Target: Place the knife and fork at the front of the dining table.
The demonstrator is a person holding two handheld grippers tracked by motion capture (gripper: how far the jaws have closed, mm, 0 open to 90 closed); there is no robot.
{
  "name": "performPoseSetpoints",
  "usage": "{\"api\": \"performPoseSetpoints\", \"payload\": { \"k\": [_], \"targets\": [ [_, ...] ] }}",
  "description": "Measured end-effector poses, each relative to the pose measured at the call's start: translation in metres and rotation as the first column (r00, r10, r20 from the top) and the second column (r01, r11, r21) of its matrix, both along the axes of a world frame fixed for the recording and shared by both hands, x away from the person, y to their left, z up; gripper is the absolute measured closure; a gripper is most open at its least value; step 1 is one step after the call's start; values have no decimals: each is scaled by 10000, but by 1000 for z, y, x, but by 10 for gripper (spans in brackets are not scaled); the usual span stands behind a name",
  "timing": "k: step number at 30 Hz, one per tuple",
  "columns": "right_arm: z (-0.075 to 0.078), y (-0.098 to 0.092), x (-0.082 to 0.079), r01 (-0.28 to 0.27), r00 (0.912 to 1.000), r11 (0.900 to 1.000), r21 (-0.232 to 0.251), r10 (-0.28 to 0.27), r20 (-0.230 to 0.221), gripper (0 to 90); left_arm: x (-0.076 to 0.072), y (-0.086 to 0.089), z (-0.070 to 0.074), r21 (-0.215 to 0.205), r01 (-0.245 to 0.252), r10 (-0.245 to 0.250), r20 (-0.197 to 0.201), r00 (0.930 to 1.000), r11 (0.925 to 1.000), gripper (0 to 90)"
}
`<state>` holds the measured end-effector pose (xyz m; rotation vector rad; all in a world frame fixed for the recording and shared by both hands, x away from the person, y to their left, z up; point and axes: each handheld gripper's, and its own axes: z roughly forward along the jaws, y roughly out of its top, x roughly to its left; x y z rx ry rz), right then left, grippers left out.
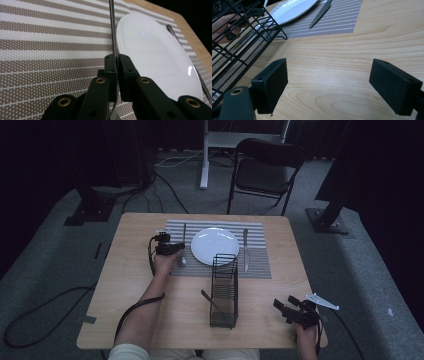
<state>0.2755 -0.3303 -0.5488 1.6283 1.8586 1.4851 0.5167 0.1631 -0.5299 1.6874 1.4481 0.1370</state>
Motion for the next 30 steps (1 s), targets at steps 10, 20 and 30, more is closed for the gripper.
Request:
{"api": "performPoseSetpoints", "payload": {
  "k": [10,20,30],
  "targets": [
    [0,-1,-1,-9,10000,10000,59,9,45,146,-1,-5,-15,59,-183,184,-237,9995,9998,732],
    [0,-1,-1,-27,10000,9999,117,26,58,146,-12,-8,-7,967,202,-226,233,9995,9951,499],
    [0,-1,-2,-57,10000,9999,111,56,79,146,-36,9,2,654,492,-530,584,9969,9966,492]
  ]
}}
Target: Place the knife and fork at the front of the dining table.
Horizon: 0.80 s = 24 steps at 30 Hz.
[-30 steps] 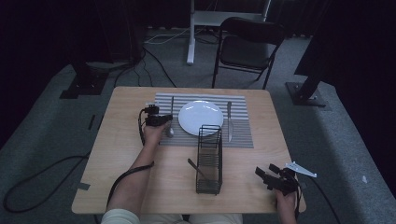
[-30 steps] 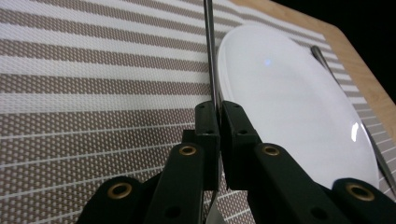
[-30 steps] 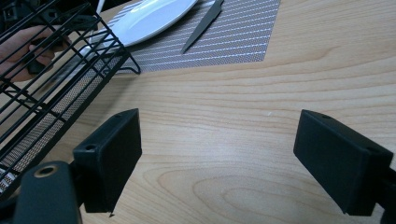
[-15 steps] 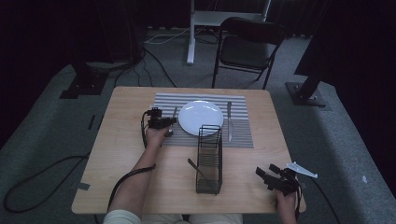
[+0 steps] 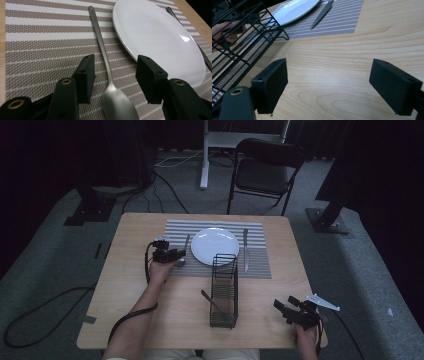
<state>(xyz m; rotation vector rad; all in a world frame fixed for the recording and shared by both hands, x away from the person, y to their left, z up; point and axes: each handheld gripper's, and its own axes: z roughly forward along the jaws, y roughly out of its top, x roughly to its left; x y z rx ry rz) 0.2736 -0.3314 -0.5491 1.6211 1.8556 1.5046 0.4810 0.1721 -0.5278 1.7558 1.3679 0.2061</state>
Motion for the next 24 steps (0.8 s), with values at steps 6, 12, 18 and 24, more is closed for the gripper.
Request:
{"api": "performPoseSetpoints", "payload": {
  "k": [6,12,18,24],
  "targets": [
    [1,0,0,84,10000,9999,-124,-84,-6,145,-20,3,5,-55,492,-490,262,9985,9988,419],
    [2,2,0,65,9999,9994,-354,-67,-75,124,-41,8,13,-195,1072,-1061,531,9929,9940,346],
    [2,5,0,-92,9999,9981,-615,87,-97,118,-67,7,27,-199,1956,-1929,956,9765,9805,295],
    [2,9,0,-254,9996,9943,-1035,244,-108,119,-95,9,39,-324,2588,-2526,1318,9586,9654,295]
  ]
}}
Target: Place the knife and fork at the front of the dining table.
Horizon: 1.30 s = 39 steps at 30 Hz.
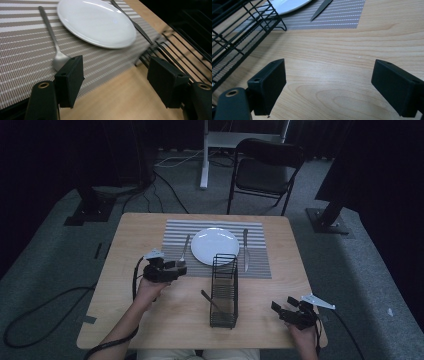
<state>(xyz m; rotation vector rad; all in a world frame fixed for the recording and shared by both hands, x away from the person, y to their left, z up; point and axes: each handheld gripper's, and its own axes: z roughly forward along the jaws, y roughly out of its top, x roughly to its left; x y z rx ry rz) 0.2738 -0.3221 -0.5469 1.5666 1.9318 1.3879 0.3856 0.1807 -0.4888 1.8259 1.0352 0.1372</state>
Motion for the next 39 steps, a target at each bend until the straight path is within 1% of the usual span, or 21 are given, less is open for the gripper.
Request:
{"api": "performPoseSetpoints", "payload": {
  "k": [2,7,9,10,11,12,17,19,20,22,23,25,26,30,31,32,33,35,36,38,39],
  "targets": [
    [0,1,0,-70,10000,9999,-74,70,3,118,-10,0,3,40,238,-238,26,9997,9997,295],
    [0,2,0,-68,10000,9998,-211,69,42,119,-36,0,13,-14,669,-668,411,9969,9978,295],
    [0,2,0,-31,10000,9999,-147,32,38,118,-45,-1,16,-70,796,-791,527,9955,9968,257],
    [0,1,0,-37,10000,9999,-135,37,40,118,-51,-3,19,-83,916,-909,597,9941,9958,256],
    [0,1,0,-29,10000,9999,-127,29,18,119,-56,-5,21,-67,963,-957,654,9933,9953,205],
    [0,1,0,-30,10000,9999,-133,31,7,118,-60,-6,23,-56,1060,-1054,669,9922,9944,192],
    [0,2,0,-79,10000,9998,-174,78,-37,119,-84,-12,33,-266,1416,-1377,1142,9839,9896,191],
    [0,2,0,-84,10000,9998,-178,83,-55,119,-94,-16,37,-232,1576,-1534,1287,9797,9872,191],
    [0,2,0,-78,9999,9998,-177,77,-72,118,-99,-19,38,-209,1741,-1699,1322,9766,9845,185],
    [0,2,0,-81,9999,9998,-174,80,-67,119,-107,-23,40,-159,1923,-1885,1332,9730,9812,131],
    [-1,2,0,-76,9999,9998,-193,74,-73,118,-111,-26,41,-178,2139,-2096,1357,9683,9767,127],
    [0,3,0,-91,9999,9997,-209,89,-66,118,-119,-31,44,-139,2359,-2314,1458,9619,9717,109],
    [0,3,1,-86,9999,9997,-220,84,-70,119,-122,-34,45,-180,2503,-2449,1489,9580,9680,109],
    [-1,2,0,-100,9999,9998,-187,98,-66,119,-132,-43,48,-235,2768,-2696,1611,9494,9606,110],
    [-1,2,0,-116,9999,9998,-183,115,-71,119,-134,-45,49,-312,2942,-2860,1562,9454,9552,110],
    [-1,2,0,-122,9999,9998,-176,121,-69,119,-136,-47,49,-297,2953,-2873,1579,9447,9549,110],
    [-1,2,0,-134,9999,9998,-170,133,-60,119,-138,-49,50,-348,3082,-2993,1575,9411,9507,110],
    [-1,2,0,-146,9999,9998,-127,145,-76,119,-142,-54,51,-334,3188,-3101,1564,9378,9472,111],
    [-1,2,0,-145,9999,9998,-106,144,-84,119,-144,-57,51,-365,3328,-3236,1553,9334,9423,112],
    [-1,2,1,-159,9998,9998,-86,158,-120,119,-147,-63,51,-305,3417,-3331,1573,9297,9393,114],
    [-1,2,1,-175,9998,9998,-79,174,-117,120,-149,-66,51,-300,3517,-3430,1581,9259,9356,136]
  ]
}}
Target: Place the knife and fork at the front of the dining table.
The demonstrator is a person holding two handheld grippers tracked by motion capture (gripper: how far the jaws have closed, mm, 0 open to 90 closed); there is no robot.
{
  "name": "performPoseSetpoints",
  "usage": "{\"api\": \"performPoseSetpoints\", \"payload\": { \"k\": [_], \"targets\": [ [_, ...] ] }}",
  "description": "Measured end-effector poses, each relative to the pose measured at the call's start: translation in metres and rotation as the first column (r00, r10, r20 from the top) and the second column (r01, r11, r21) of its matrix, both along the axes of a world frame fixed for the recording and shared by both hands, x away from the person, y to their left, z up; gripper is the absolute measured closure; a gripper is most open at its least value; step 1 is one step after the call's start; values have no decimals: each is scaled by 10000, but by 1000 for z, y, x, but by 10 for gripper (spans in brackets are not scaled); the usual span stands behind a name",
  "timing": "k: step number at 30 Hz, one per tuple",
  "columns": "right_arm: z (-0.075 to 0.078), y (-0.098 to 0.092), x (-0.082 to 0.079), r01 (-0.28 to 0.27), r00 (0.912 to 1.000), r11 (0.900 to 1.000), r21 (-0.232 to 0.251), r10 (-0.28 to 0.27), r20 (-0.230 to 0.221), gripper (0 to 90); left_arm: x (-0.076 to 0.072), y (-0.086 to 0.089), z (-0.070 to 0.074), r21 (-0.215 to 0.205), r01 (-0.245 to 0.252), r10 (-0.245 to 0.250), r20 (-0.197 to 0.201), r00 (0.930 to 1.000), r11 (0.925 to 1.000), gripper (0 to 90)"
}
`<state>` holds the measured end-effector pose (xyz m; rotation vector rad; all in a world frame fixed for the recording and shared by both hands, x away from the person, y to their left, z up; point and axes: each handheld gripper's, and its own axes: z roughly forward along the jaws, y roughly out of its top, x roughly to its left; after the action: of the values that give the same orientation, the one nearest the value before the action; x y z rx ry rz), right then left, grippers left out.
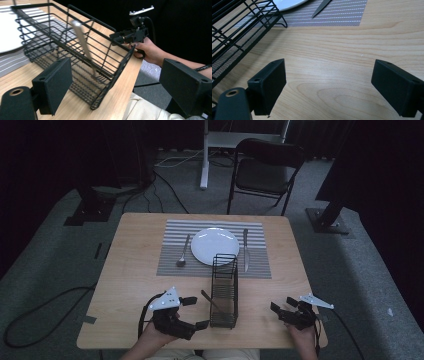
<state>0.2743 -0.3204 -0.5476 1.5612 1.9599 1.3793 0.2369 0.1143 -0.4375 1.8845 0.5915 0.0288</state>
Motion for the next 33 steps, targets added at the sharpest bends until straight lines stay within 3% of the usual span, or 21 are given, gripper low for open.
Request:
{"api": "performPoseSetpoints", "payload": {
  "k": [7,11,16,23,27,29,33],
  "targets": [
    [0,-1,0,-71,10000,9999,97,71,6,123,11,-6,-2,-12,-586,586,12,9983,9983,152],
    [0,-1,0,-150,9999,9998,124,150,1,141,19,-6,-7,-272,-827,821,-235,9963,9962,250],
    [0,0,0,-183,9998,9998,49,183,3,142,28,-10,-12,-320,-1148,1133,-455,9925,9929,450],
    [0,0,-1,-252,9997,9996,91,252,22,155,28,-18,-17,-5,-1213,1210,-597,9909,9926,581],
    [0,0,-1,-251,9997,9996,122,251,34,155,24,-21,-22,244,-1281,1293,-576,9899,9915,583],
    [-1,0,-1,-262,9997,9996,72,262,36,156,24,-22,-24,174,-1306,1314,-596,9895,9913,637],
    [-1,0,-1,-276,9996,9996,39,275,43,156,22,-22,-22,245,-1485,1493,-350,9882,9886,689]
  ]
}}
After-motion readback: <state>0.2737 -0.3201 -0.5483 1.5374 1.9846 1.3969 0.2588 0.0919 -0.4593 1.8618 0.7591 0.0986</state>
